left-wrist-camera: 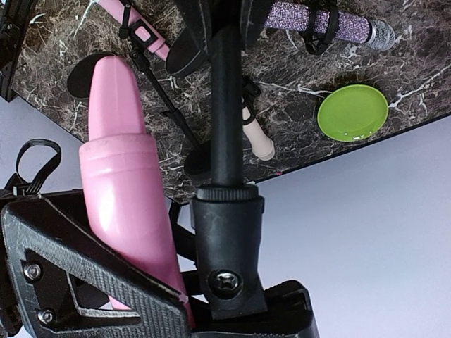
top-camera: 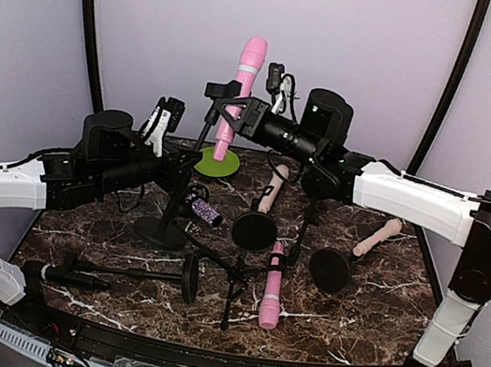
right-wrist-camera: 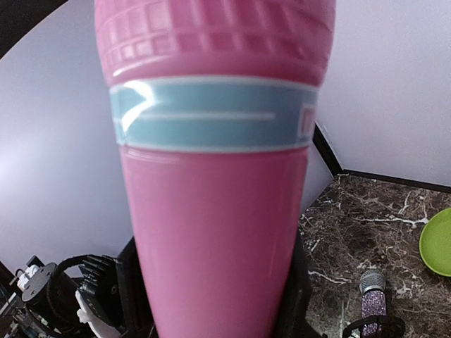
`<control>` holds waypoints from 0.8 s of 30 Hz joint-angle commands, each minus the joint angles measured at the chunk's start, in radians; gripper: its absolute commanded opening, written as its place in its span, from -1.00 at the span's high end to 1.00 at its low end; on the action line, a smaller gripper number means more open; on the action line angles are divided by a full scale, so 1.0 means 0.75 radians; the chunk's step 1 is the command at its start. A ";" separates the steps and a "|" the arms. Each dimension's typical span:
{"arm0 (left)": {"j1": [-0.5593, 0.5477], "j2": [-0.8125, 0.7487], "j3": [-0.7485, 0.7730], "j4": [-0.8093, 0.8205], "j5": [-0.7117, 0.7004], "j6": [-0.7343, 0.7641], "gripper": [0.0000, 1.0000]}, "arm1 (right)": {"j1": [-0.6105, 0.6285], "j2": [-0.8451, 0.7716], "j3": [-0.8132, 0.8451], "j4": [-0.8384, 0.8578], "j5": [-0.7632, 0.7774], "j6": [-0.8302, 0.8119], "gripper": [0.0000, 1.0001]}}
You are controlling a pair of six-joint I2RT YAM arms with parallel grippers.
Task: Remove the microphone from the stand
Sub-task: Pass from the left arm to the right
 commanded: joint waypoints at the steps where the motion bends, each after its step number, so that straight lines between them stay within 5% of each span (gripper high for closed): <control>1: -0.015 -0.038 -0.003 0.145 0.003 0.007 1.00 | -0.005 -0.006 -0.006 0.086 0.066 -0.008 0.31; 7: -0.017 -0.055 -0.022 0.167 -0.001 0.000 1.00 | -0.005 -0.012 -0.008 0.073 0.098 -0.015 -0.45; 11: -0.019 -0.069 -0.042 0.205 0.011 0.007 1.00 | -0.005 -0.006 0.000 0.048 0.113 -0.015 -0.66; 18: -0.019 -0.067 -0.040 0.202 0.010 0.008 1.00 | -0.004 -0.023 0.002 0.018 0.167 -0.054 -0.65; 24: -0.019 -0.059 -0.044 0.195 0.007 0.000 1.00 | -0.005 -0.030 -0.001 0.037 0.175 -0.051 -0.26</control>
